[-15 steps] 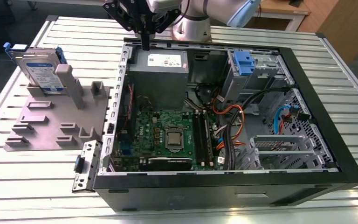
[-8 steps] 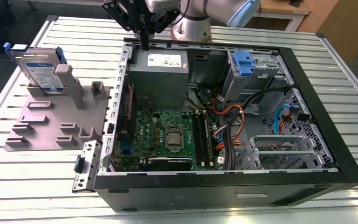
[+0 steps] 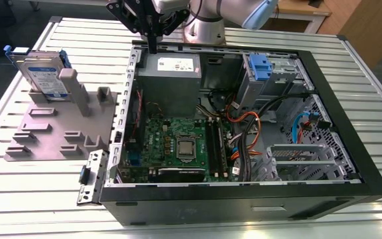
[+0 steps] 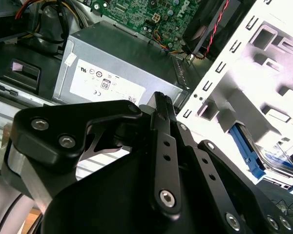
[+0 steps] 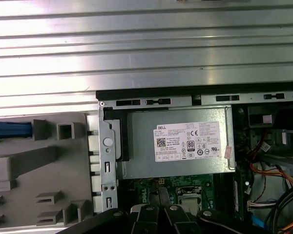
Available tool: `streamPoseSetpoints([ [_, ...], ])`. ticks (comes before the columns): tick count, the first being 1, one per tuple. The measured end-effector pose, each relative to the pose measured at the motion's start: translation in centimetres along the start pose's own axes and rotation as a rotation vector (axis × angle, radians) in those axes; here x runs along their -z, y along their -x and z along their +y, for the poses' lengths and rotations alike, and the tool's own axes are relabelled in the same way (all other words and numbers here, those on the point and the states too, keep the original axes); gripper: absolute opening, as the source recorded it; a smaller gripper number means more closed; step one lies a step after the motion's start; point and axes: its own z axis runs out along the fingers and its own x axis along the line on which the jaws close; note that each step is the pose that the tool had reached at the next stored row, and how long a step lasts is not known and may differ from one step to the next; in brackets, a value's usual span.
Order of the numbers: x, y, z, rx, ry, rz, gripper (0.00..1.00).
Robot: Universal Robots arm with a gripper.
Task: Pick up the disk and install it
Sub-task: 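Reach for the disk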
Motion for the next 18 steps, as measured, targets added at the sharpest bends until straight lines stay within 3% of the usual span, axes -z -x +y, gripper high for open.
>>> streamPoseSetpoints([
  [18, 0.02, -0.71, -0.05, 0.000, 0.0000, 0.0000, 0.11],
])
